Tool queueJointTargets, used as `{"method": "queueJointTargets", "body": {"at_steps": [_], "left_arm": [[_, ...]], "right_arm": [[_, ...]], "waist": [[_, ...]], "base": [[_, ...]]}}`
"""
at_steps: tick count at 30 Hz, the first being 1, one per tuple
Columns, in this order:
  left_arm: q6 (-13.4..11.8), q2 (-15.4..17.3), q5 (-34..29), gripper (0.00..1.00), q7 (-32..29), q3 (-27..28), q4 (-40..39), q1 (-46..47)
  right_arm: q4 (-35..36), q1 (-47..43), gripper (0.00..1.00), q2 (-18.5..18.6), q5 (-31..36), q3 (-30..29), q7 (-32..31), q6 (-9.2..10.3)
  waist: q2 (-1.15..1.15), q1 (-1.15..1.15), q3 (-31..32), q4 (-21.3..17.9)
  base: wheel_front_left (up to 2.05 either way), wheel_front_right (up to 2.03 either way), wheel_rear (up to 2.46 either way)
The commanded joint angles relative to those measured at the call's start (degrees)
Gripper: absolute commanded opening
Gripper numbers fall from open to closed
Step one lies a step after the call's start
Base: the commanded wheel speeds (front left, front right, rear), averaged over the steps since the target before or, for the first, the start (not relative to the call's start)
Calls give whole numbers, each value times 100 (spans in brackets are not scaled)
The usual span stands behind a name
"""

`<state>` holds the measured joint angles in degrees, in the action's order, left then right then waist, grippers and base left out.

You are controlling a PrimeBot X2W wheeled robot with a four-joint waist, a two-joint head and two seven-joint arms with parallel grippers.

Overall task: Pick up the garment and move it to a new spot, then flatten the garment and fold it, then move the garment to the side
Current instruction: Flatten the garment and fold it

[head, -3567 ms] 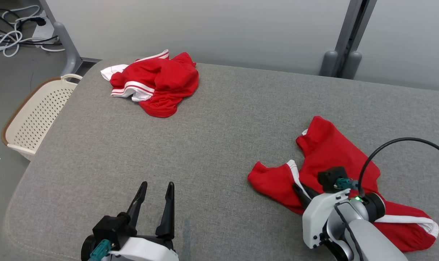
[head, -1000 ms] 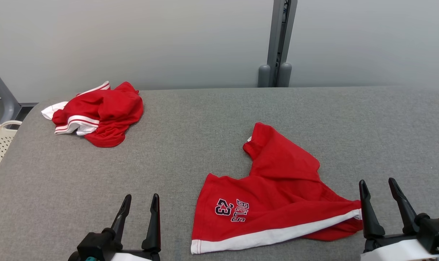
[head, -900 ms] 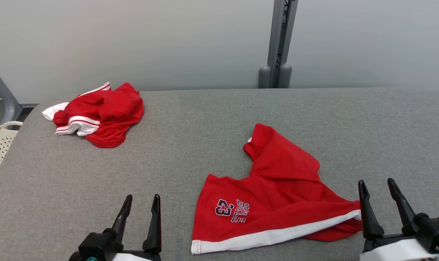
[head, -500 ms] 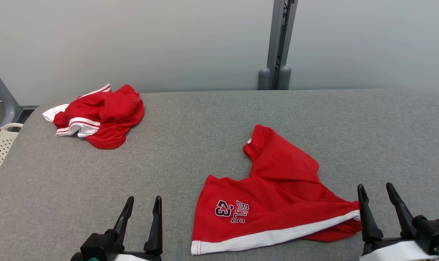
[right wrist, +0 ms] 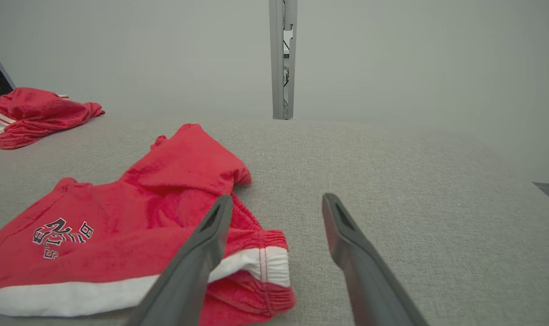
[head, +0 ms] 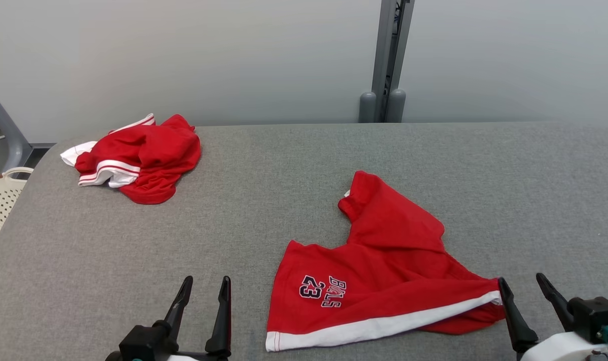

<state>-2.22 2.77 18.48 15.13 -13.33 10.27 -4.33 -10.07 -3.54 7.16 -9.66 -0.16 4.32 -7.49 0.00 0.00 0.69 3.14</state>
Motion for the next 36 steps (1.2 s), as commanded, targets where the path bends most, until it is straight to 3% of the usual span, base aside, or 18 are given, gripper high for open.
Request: {"method": "queueJointTargets", "body": {"at_steps": [1, 10, 15, 19, 21, 22, 24, 31, 34, 36], "left_arm": [[16, 22, -39, 100, 2, -13, 14, -38], [11, 22, -8, 100, 2, -71, 23, 76], [30, 22, -9, 100, 2, -83, 37, 148], [19, 22, -3, 100, 2, -88, 51, 178], [7, 22, 8, 100, 2, -85, 54, 197], [4, 22, 11, 100, 2, -86, 55, 201], [1, 22, 15, 100, 2, -86, 60, 214], [21, 22, 50, 100, 2, -114, 114, 236], [76, 22, 66, 100, 2, -171, 191, 246], [144, 21, 101, 100, 2, -251, 287, 244]], "right_arm": [[31, -63, 100, 170, -98, 53, -200, -1], [211, -65, 100, 1071, -782, 551, -1204, -1], [114, 72, 100, 1272, -1043, 758, -1368, -1], [21, 162, 91, 1384, -1247, 951, -1412, -1], [-44, 206, 75, 1423, -1360, 1034, -1458, -1], [-68, 224, 73, 1452, -1392, 1078, -1471, -1], [-114, 262, 55, 1488, -1426, 1128, -1466, -1], [-180, 344, 36, 1556, -1605, 1305, -1532, -1], [-188, 374, 8, 1607, -1637, 1369, -1541, -1], [-199, 389, 0, 1637, -1670, 1403, -1529, -1]], "waist": [[0, 0, -21, 17], [0, 0, -172, 95], [0, 0, -242, 152], [0, 0, -299, 211], [0, 0, -319, 235], [0, 0, -327, 247], [0, 0, -344, 268], [0, 0, -374, 286], [0, 0, -384, 277], [0, 0, -394, 267]], "base": [[0, 0, 0], [0, 0, 0], [0, 0, 0], [0, 0, 0], [0, 0, 0], [0, 0, 0], [0, 0, 0], [0, 0, 0], [0, 0, 0], [0, 0, 0]]}}
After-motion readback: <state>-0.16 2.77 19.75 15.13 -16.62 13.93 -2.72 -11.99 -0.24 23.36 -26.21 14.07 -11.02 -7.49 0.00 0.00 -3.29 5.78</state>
